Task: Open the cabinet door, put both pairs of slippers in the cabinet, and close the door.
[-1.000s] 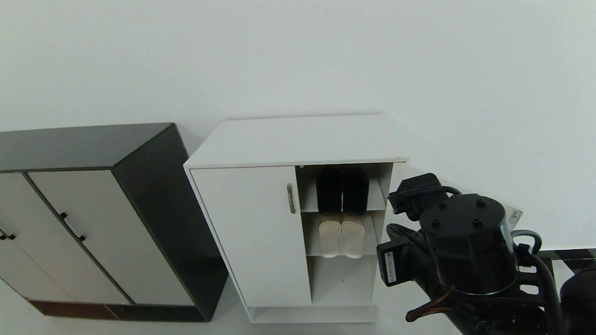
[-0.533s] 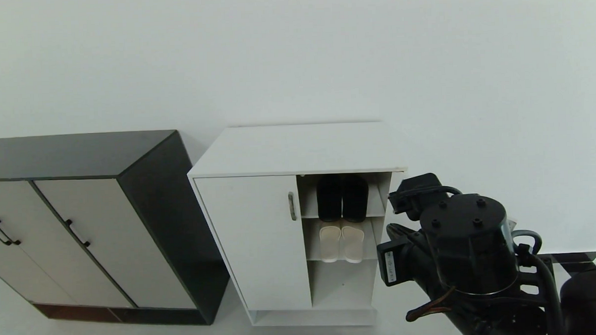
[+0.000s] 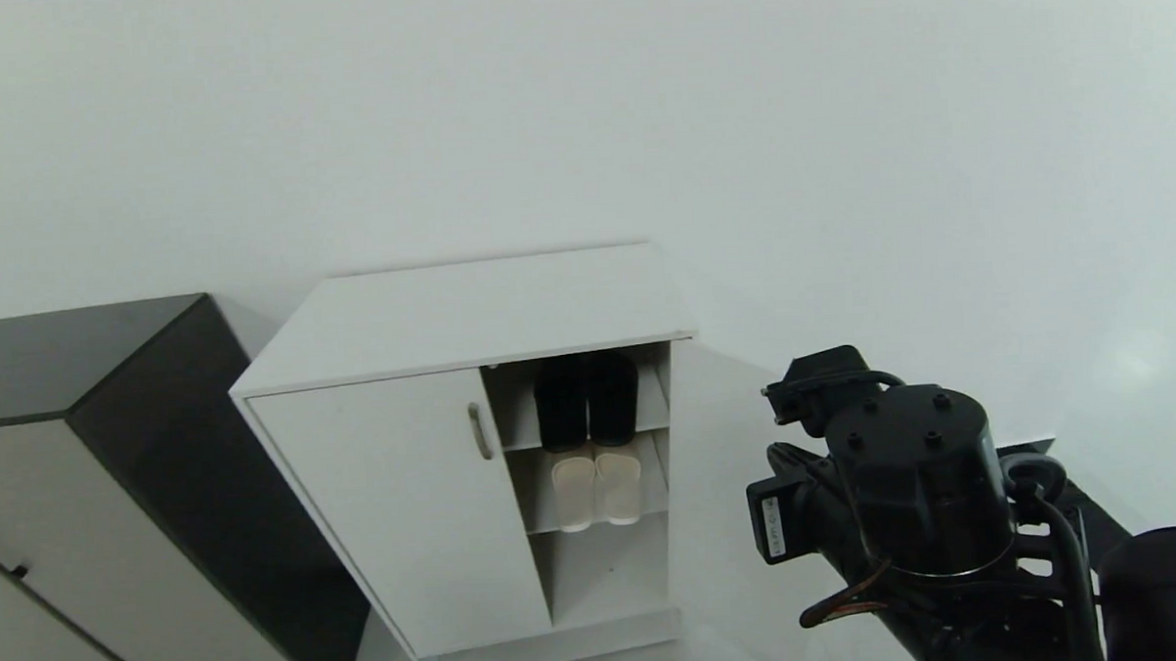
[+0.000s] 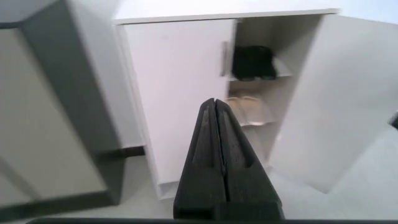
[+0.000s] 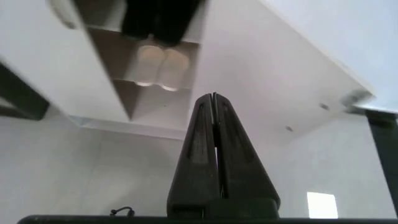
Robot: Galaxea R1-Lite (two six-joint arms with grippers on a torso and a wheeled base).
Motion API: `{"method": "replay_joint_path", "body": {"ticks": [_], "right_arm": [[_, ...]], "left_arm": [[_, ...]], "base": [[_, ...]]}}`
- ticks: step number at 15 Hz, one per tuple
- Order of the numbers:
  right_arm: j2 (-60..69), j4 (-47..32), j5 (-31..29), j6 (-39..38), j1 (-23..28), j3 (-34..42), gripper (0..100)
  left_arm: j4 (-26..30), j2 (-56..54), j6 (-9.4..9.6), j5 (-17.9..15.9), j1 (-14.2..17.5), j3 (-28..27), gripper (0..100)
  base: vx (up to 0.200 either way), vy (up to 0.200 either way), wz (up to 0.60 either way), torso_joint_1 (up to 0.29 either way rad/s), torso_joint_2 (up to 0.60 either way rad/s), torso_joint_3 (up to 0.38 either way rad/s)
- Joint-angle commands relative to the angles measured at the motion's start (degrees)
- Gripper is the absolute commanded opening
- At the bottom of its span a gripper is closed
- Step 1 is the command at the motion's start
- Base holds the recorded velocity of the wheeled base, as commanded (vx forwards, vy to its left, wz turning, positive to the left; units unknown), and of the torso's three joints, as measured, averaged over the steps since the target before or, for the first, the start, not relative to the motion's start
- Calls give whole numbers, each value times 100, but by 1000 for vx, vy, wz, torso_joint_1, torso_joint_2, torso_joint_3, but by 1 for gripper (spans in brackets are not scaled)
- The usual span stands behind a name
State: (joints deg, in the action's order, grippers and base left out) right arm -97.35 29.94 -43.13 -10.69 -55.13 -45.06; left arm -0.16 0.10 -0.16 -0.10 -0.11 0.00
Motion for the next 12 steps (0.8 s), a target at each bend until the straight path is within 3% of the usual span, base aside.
{"method": "replay_joint_path", "body": {"ticks": [1, 5, 7, 12], "right_arm": [[23, 21, -2, 85, 142, -12, 0], [23, 267, 59, 384, 890, -170, 0], [50, 214, 428, 436, 1180, -522, 0], [-680, -524, 938, 243, 2015, -1576, 0]], "left_arm": [[-2, -1, -2, 1, 2, 0, 0], [-2, -1, -2, 1, 2, 0, 0], [-2, -1, 7, 1, 2, 0, 0], [-2, -1, -2, 1, 2, 0, 0]], "base": [[0, 0, 0, 0, 0, 0], [0, 0, 0, 0, 0, 0], [0, 0, 0, 0, 0, 0], [0, 0, 0, 0, 0, 0]]}}
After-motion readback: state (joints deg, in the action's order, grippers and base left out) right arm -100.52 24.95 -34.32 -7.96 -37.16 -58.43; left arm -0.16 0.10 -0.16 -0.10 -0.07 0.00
